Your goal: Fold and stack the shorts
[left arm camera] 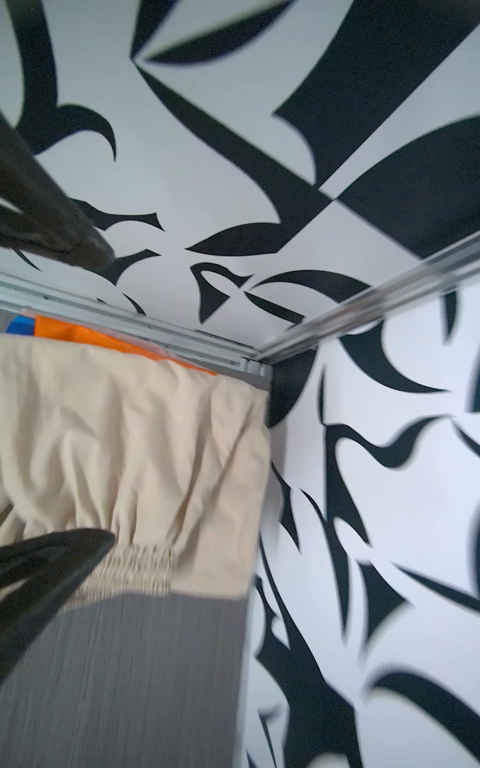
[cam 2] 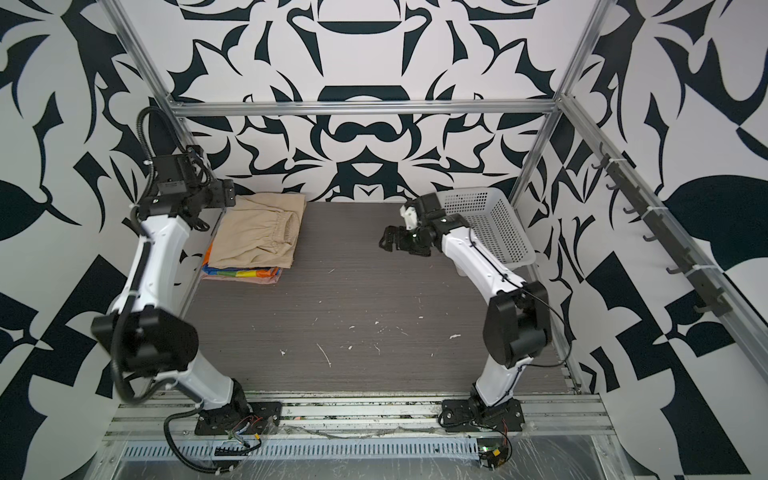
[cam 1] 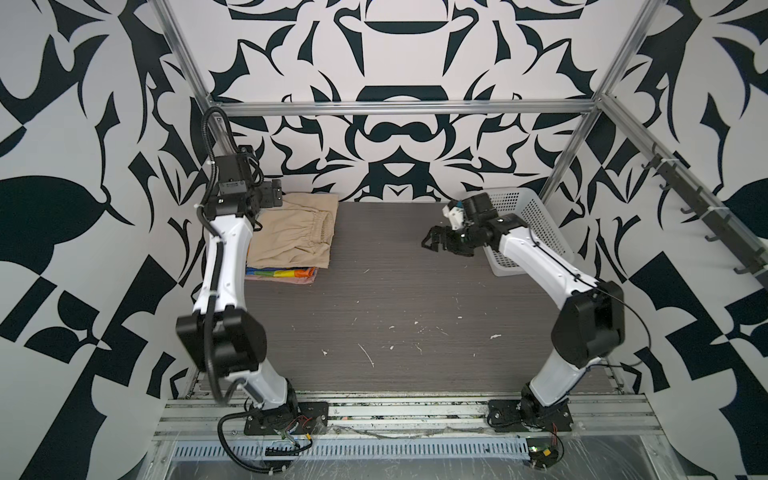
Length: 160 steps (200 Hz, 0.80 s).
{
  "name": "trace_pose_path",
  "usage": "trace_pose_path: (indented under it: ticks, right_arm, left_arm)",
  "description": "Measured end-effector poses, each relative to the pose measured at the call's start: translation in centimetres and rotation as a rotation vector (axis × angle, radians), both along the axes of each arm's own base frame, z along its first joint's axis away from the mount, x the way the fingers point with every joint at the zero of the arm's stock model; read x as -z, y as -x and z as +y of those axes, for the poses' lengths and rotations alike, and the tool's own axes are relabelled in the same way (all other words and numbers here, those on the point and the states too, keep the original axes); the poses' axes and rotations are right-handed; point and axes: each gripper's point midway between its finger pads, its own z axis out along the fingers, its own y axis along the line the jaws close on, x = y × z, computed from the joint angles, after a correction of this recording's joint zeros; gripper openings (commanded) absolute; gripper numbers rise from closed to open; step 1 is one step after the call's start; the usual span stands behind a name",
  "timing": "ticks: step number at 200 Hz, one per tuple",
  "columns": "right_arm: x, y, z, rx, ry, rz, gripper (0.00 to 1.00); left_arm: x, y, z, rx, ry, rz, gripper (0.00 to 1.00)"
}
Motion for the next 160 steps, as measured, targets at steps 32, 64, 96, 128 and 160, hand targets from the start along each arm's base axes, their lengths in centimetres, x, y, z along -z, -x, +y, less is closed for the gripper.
trace_pose_path:
  ticks: [32, 64, 96, 128, 160]
  right_arm:
    - [-0.5, -0.3, -8.6, 0.231, 0.103, -0.057, 1.00]
    - [0.3, -0.6, -14.4, 0.383, 0.205, -0.048, 1.00]
    - [3.5, -2.3, -17.1, 0.432, 0.275, 0.032, 0.99]
    - [7.8, -4.1, -16.5, 0.386, 0.271, 0.128, 0.93]
    - [10.8, -4.7, -15.0, 0.340, 0.223, 0.200, 0.76]
  left_arm:
    - [-1.9, 3.8, -7.0, 0.175, 0.054, -0.139, 0.99]
    - [2.7, 4.6, -12.5, 0.295, 0.112, -0.083, 0.99]
    - [7.2, 6.9, -18.9, 0.440, 0.149, -0.013, 0.99]
    - [7.8, 8.7, -24.0, 0.565, 0.159, -0.011, 0.99]
    - [9.1, 8.9, -26.8, 0.621, 0.153, 0.009, 0.99]
